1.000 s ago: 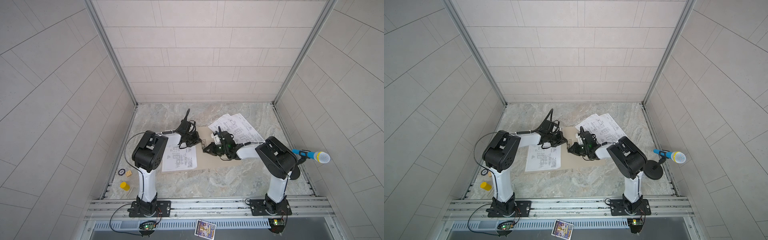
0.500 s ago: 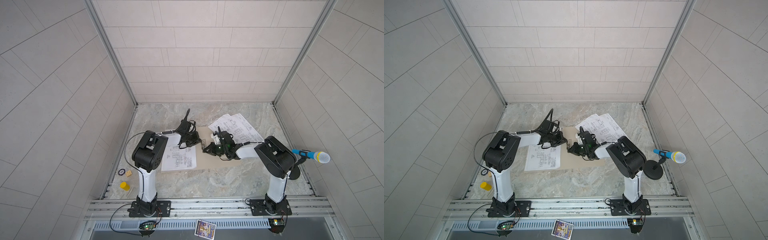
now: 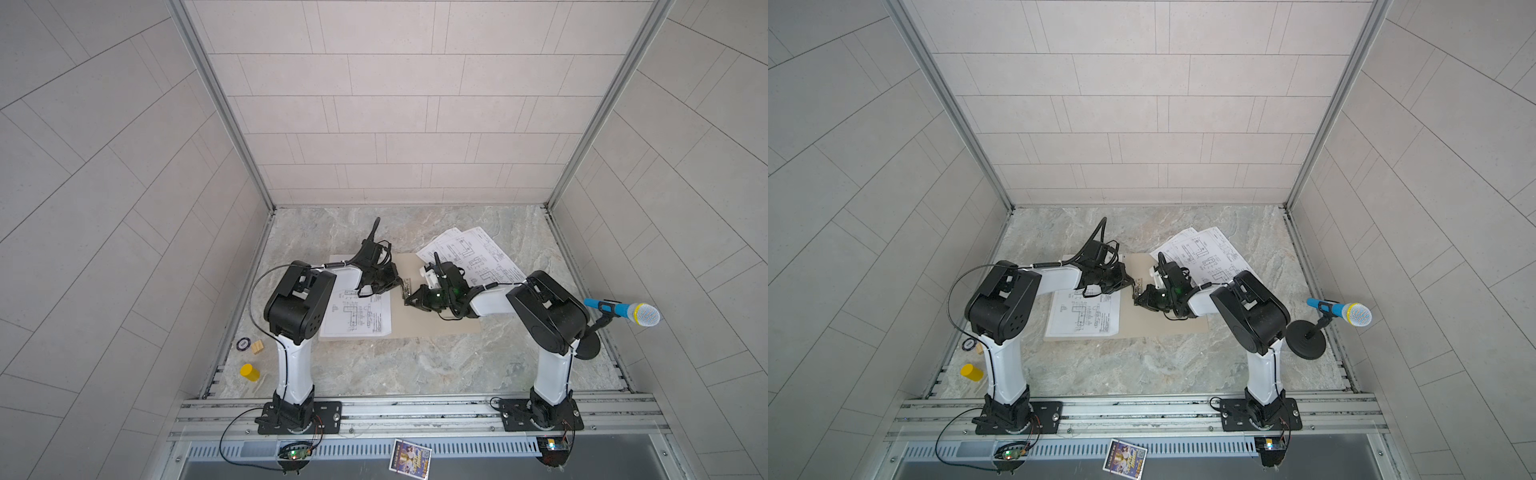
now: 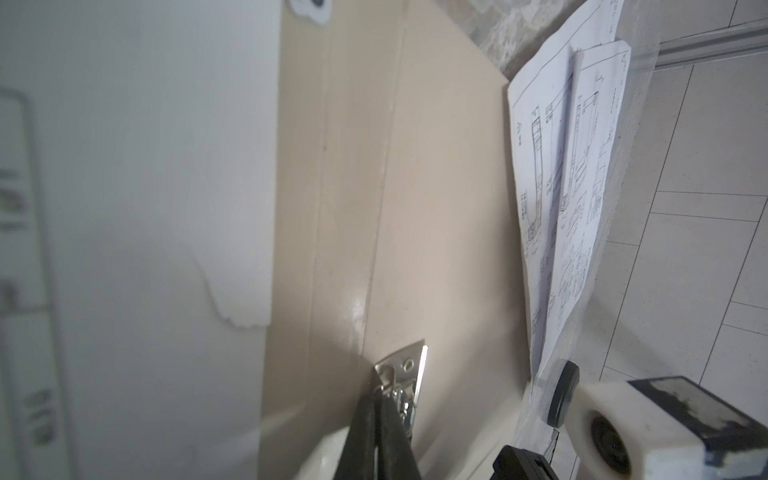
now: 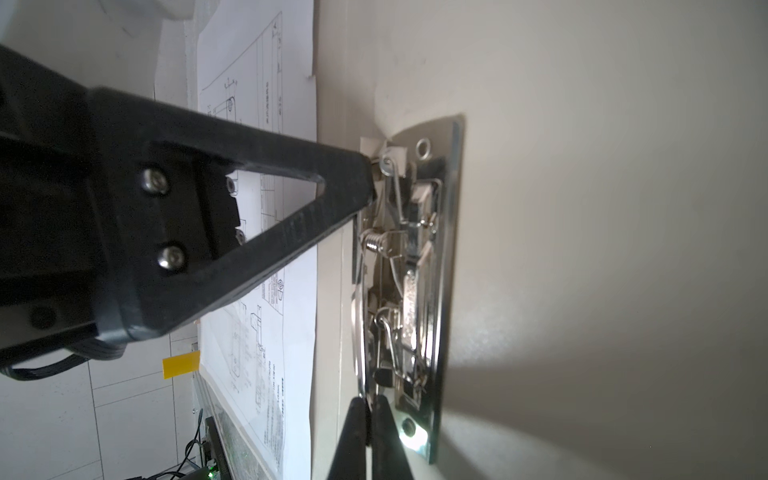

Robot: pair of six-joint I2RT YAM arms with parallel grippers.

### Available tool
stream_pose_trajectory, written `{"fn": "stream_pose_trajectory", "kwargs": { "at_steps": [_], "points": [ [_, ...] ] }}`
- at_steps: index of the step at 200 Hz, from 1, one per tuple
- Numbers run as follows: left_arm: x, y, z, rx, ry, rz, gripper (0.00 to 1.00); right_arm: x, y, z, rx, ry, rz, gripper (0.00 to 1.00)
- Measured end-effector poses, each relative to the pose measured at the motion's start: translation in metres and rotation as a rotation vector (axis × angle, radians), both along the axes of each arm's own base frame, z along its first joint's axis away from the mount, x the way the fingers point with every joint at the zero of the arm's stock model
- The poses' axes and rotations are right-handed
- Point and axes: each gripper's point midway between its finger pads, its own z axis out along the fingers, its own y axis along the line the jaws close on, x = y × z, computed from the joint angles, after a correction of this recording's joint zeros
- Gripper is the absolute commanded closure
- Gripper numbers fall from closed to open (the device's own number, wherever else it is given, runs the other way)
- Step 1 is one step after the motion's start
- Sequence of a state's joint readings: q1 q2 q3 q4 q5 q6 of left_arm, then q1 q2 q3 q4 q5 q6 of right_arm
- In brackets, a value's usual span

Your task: Put the files into the folder

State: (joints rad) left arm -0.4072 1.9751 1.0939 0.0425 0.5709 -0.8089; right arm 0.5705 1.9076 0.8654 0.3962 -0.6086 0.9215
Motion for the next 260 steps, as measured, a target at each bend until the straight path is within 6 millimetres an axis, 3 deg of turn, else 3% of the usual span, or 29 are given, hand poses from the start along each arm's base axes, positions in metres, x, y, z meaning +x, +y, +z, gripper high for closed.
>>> {"fn": "stream_pose_trajectory", "kwargs": {
  "at_steps": [141,260],
  "points": [
    [0.004,0.0,-0.001,0.012,-0.01,-0.005,0.97,0.007,-0.009,-0.007,-0.085,-0.026,-0.018,1.0],
    [0.007,-0.002,0.0,0.002,-0.019,0.003,0.97,0.012,-0.019,-0.005,0.024,-0.001,-0.113,1.0]
  ]
}}
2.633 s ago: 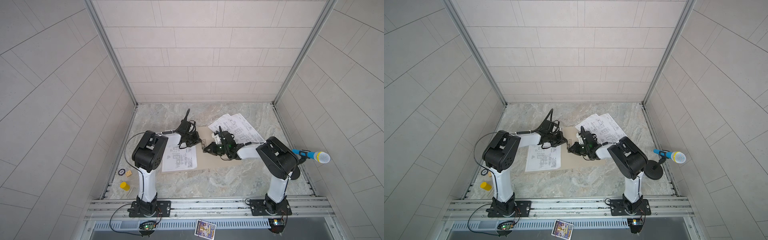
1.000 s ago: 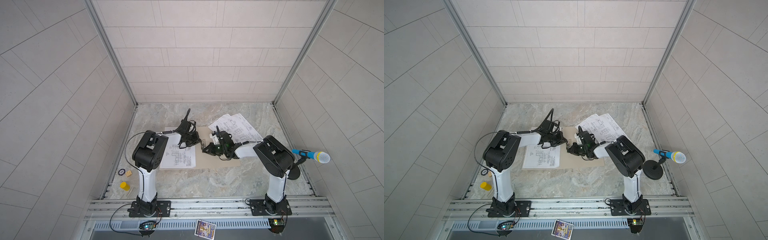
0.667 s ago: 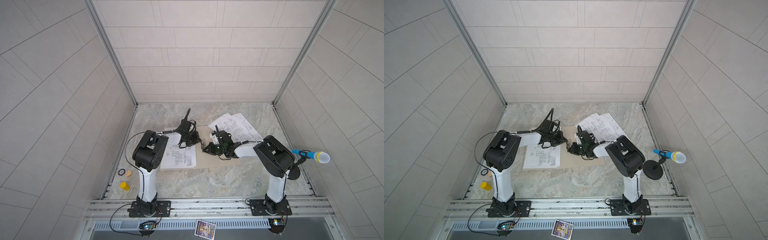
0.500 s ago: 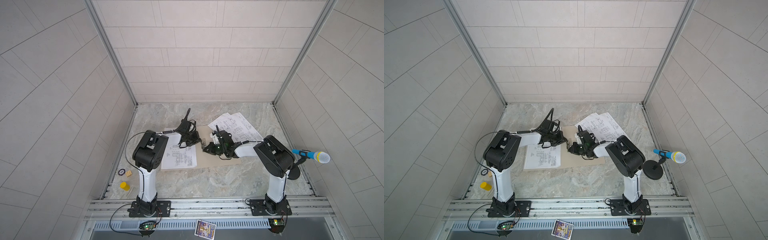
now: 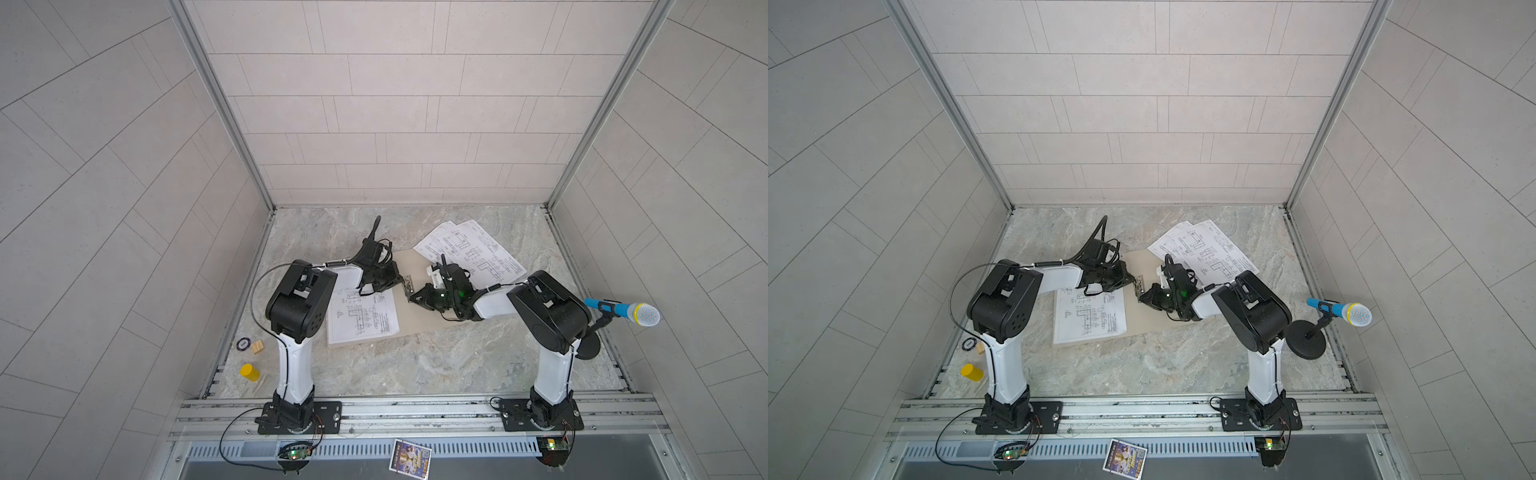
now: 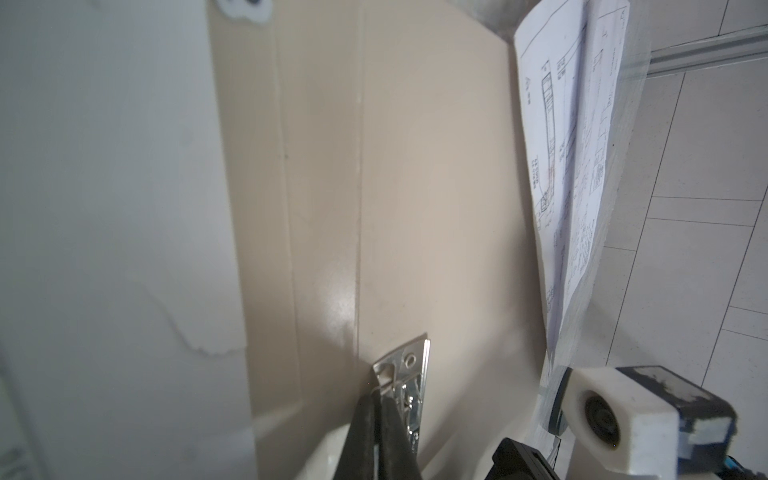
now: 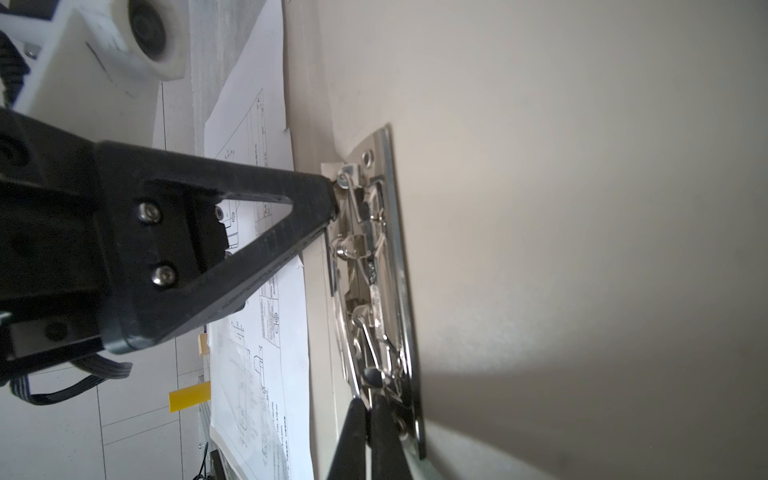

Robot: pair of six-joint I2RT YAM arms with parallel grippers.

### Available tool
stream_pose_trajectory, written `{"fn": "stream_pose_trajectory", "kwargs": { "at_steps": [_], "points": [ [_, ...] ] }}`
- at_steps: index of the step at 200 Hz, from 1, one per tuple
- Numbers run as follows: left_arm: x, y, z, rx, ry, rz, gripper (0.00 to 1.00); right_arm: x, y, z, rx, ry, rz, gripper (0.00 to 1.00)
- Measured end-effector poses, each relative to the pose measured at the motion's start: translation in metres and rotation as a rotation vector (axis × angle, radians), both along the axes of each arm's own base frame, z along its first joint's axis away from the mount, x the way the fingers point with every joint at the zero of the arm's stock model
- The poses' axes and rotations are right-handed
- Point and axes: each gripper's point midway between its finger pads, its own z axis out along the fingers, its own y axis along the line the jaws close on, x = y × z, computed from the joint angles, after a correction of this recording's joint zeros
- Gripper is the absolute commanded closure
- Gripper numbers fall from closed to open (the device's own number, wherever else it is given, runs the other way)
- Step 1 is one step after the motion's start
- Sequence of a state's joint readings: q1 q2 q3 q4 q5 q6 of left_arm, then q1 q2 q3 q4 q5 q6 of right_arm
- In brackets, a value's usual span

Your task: Put the files into the folder

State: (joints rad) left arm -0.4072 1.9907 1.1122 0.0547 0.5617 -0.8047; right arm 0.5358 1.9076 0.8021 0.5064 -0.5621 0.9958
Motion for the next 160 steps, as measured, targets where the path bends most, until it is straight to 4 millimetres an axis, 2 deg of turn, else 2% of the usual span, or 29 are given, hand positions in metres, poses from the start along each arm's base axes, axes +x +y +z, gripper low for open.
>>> {"fn": "stream_pose_trajectory", "kwargs": {
  "at_steps": [87,123,160],
  "points": [
    [0.0,0.0,0.0,-0.001,0.003,0.006,0.97,0.004,-0.004,-0.002,-0.006,-0.001,-0.017,1.0],
    [-0.001,-0.001,0.0,-0.005,0.007,0.001,0.97,0.019,-0.022,-0.003,-0.04,-0.018,-0.091,1.0],
    [-0.001,-0.001,0.0,-0.006,0.009,0.0,0.98,0.021,-0.024,-0.002,-0.045,-0.023,-0.095,1.0]
  ]
}}
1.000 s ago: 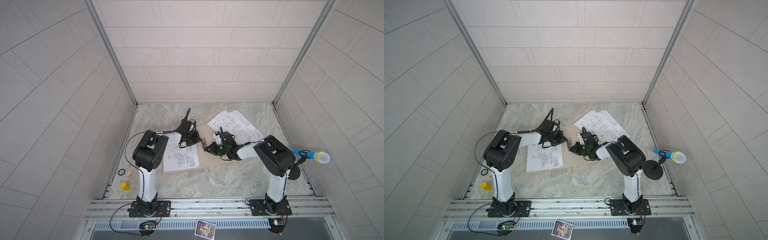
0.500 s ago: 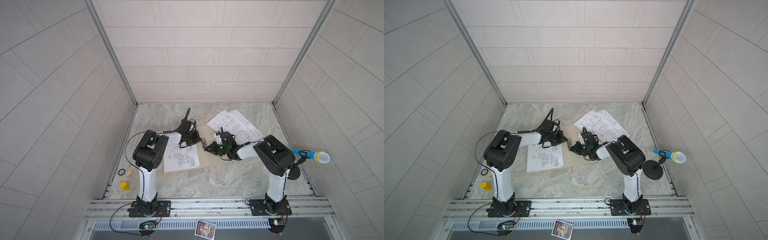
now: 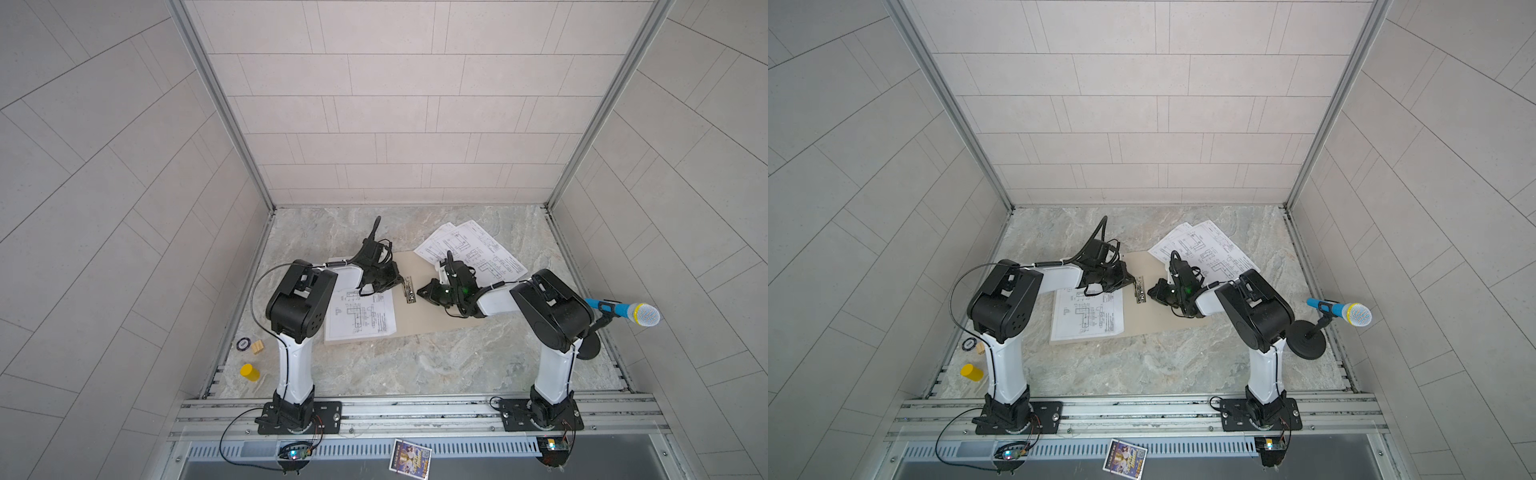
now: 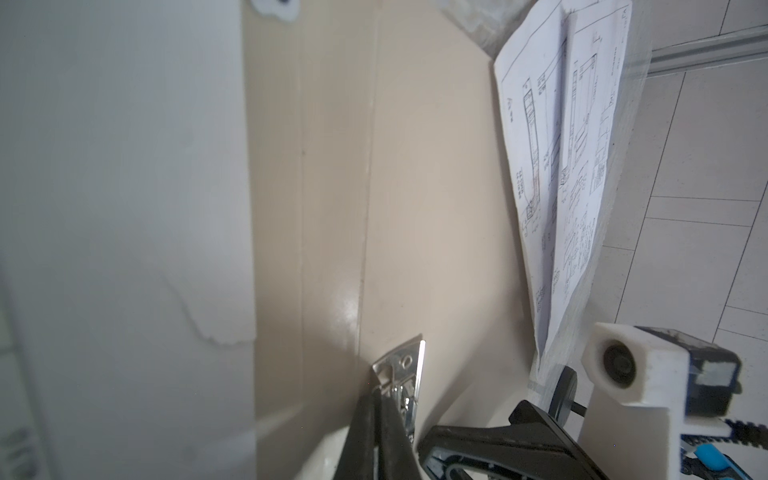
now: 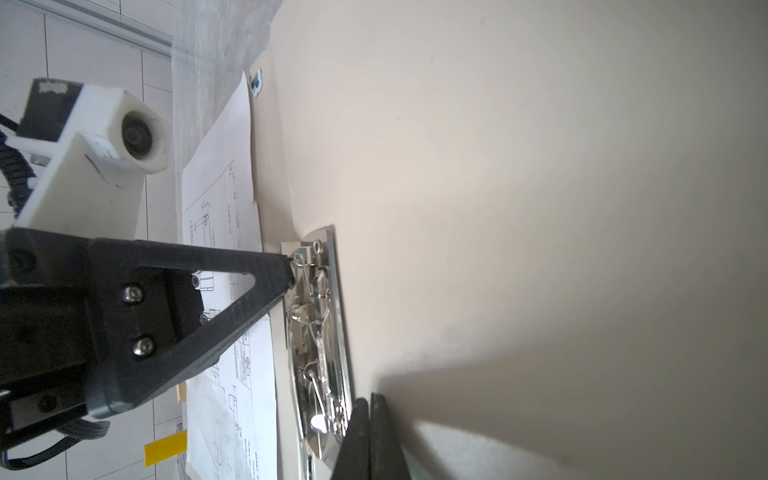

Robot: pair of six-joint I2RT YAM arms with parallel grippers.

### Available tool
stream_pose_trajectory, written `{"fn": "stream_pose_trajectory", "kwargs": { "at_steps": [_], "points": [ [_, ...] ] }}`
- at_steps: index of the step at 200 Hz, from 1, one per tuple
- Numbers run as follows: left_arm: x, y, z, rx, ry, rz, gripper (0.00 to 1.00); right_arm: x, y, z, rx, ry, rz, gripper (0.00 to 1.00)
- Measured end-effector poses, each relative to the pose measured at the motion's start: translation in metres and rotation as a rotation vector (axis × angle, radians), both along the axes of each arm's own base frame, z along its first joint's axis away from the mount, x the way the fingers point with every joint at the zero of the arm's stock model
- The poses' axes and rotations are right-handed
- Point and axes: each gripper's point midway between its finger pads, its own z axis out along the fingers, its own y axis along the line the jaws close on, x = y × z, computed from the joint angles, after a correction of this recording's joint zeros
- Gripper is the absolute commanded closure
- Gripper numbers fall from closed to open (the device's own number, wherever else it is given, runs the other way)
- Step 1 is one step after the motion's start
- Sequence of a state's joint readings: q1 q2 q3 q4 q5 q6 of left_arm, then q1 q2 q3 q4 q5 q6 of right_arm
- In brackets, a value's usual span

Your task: Put the files into the folder

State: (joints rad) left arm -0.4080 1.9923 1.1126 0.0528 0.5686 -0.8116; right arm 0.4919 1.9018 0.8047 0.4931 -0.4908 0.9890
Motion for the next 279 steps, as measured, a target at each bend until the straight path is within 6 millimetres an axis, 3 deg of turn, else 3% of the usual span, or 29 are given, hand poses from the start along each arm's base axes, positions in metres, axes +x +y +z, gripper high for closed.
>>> {"fn": "stream_pose_trajectory", "kwargs": {
  "at_steps": [8,28,53,86,105,143,185,226,279],
  "points": [
    [-0.001,0.0,0.0,-0.002,0.002,-0.002,0.97,-0.001,0.0,0.0,-0.003,-0.002,0.004,1.0],
    [-0.002,-0.001,0.0,-0.005,0.009,-0.007,0.97,-0.006,-0.003,0.003,-0.019,-0.001,0.016,0.77],
    [-0.003,-0.002,0.0,-0.007,0.01,-0.01,0.97,-0.011,-0.008,0.023,-0.062,-0.043,0.044,0.61],
    [-0.003,-0.002,0.0,-0.008,0.01,-0.011,0.97,-0.017,-0.012,0.064,-0.093,-0.146,0.087,0.55],
    [-0.003,-0.002,0.0,-0.008,0.01,-0.011,0.97,-0.022,-0.009,0.074,-0.101,-0.175,0.111,0.52],
    [-0.003,-0.002,0.0,-0.005,0.006,-0.017,0.97,-0.039,0.007,0.065,-0.138,-0.152,0.157,0.53],
    [-0.004,-0.002,0.0,0.008,0.002,-0.029,0.97,-0.041,0.028,0.055,-0.214,-0.099,0.189,0.67],
    [-0.004,-0.002,0.0,0.014,-0.001,-0.032,0.97,-0.042,0.025,0.037,-0.256,-0.043,0.181,0.76],
    [-0.002,0.0,-0.003,0.013,0.002,-0.001,0.98,-0.041,0.03,0.023,-0.272,-0.006,0.194,0.77]
  ]
}}
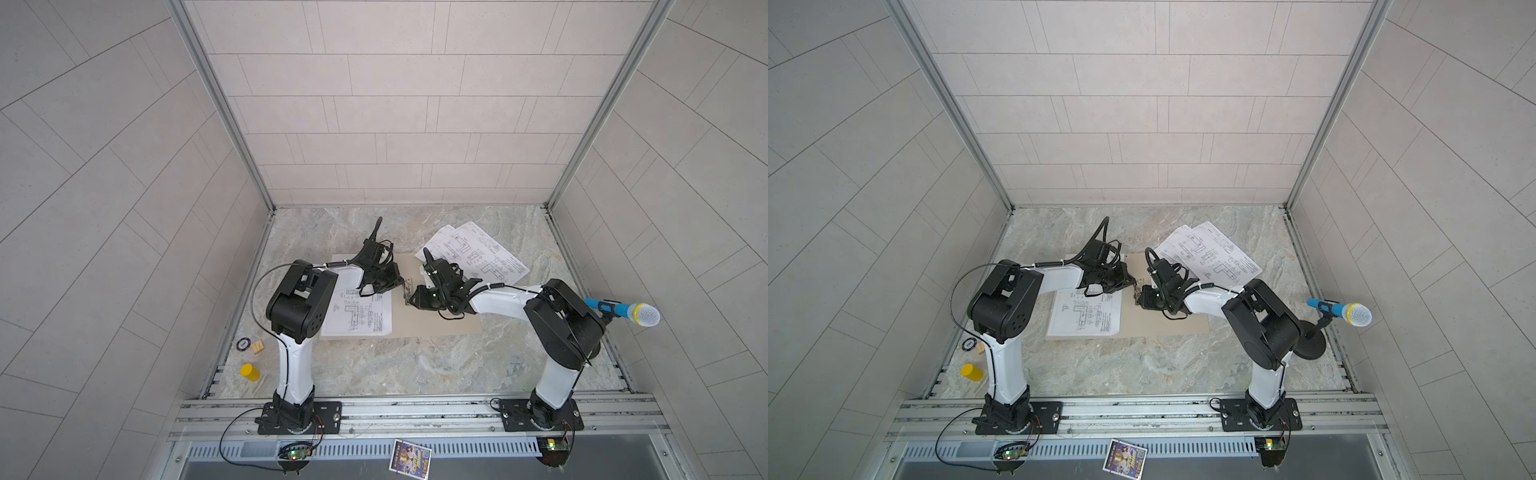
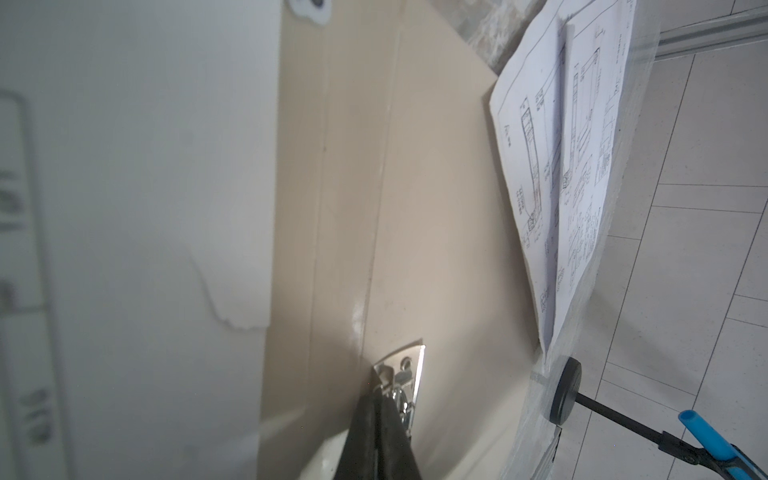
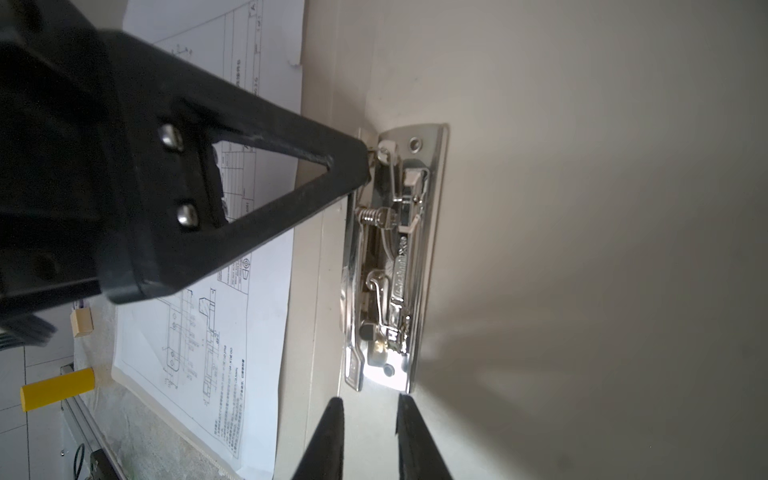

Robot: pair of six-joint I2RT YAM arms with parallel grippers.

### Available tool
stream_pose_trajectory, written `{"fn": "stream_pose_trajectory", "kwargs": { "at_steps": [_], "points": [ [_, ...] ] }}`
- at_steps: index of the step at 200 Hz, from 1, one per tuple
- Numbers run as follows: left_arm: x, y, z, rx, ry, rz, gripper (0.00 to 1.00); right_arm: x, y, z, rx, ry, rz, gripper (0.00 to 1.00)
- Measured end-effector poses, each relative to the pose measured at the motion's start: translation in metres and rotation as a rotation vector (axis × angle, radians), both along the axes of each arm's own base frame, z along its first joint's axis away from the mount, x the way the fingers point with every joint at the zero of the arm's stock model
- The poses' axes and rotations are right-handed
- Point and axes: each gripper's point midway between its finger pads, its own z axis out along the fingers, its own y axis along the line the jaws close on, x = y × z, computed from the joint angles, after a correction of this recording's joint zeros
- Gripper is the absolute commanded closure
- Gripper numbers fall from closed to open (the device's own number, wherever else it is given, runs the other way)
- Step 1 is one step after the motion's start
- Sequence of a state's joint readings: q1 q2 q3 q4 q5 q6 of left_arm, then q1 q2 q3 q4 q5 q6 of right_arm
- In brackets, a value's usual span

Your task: Put the files into the folder

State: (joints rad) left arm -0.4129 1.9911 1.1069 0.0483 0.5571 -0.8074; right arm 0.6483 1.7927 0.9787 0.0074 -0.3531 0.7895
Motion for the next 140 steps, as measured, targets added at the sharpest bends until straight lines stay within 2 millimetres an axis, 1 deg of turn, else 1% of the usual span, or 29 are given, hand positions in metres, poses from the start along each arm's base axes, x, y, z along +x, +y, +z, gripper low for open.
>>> {"fn": "stream_pose_trajectory", "kwargs": {
  "at_steps": [26,46,86,140],
  "points": [
    [-0.001,0.001,0.0,-0.005,0.002,0.031,0.97,0.003,0.006,0.0,0.007,0.005,0.01,0.77],
    [-0.001,0.004,0.0,-0.003,0.004,0.055,0.97,0.005,0.009,-0.004,0.007,0.014,0.019,0.77],
    [0.0,0.007,0.001,0.005,-0.001,0.088,0.97,0.005,0.01,-0.011,-0.014,0.031,0.037,0.81],
    [-0.001,0.011,0.0,0.011,0.005,0.113,0.98,0.01,0.014,-0.003,-0.023,0.01,0.063,0.84]
  ]
}}
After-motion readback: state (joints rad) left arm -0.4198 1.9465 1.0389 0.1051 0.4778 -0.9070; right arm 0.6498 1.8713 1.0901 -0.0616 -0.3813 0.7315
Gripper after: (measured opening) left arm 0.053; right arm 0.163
